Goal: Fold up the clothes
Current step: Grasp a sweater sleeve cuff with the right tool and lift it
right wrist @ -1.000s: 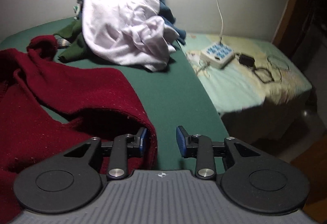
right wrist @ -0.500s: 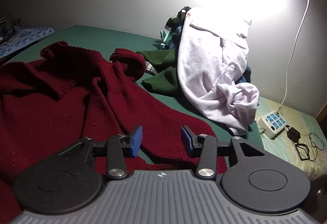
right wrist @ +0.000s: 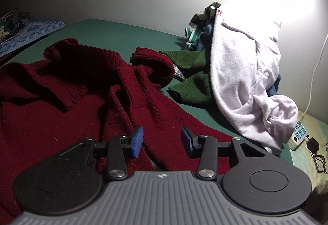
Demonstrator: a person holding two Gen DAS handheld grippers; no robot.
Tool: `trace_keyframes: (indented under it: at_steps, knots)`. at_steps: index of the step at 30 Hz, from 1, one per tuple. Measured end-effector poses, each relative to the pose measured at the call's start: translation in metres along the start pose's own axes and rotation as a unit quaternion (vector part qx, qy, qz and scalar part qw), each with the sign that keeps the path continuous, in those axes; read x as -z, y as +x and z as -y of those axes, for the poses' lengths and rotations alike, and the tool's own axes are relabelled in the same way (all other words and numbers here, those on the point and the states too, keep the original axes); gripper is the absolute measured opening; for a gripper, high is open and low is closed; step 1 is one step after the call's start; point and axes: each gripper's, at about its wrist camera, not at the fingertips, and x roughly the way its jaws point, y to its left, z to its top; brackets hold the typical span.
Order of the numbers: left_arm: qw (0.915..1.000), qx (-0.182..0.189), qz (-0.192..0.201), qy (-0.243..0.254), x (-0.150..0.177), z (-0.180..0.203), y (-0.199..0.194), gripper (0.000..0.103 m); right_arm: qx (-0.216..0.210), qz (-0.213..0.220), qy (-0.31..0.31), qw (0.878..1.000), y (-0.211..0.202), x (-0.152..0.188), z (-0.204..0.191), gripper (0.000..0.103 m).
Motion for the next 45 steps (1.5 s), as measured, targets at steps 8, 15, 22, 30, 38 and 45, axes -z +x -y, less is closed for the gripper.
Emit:
trace_keyframes:
  at_steps: [8,15,22,30,38,45]
  knots:
    - [0.9970,0.038,-0.056,0.035,-0.013,0.016,0.070,0.039,-0.012,-0.025,0.012,1.000,0.029,-0.007,-0.011,0.041]
    - [0.9975,0.039,-0.059,0.010,-0.008,0.017,0.082,0.013,-0.017,-0.026,0.009,0.999,0.043,-0.005,-0.021,0.040]
    - [0.9972,0.005,-0.019,-0.072,-0.008,-0.010,0.063,0.000,-0.027,-0.004,0.083,0.996,0.033,-0.007,-0.004,0.007]
    - [0.9916,0.008,-0.012,-0.129,-0.007,-0.054,0.047,0.000,0.014,0.040,0.163,0.986,-0.003,-0.010,0.044,0.003]
    - [0.9982,0.046,-0.033,-0.018,-0.010,-0.018,0.067,0.050,0.062,0.037,0.191,0.979,-0.013,0.001,0.074,0.003]
    - [0.9962,0.060,-0.061,0.011,-0.011,-0.006,0.088,0.020,0.098,0.025,0.234,0.967,-0.023,0.020,0.102,0.003]
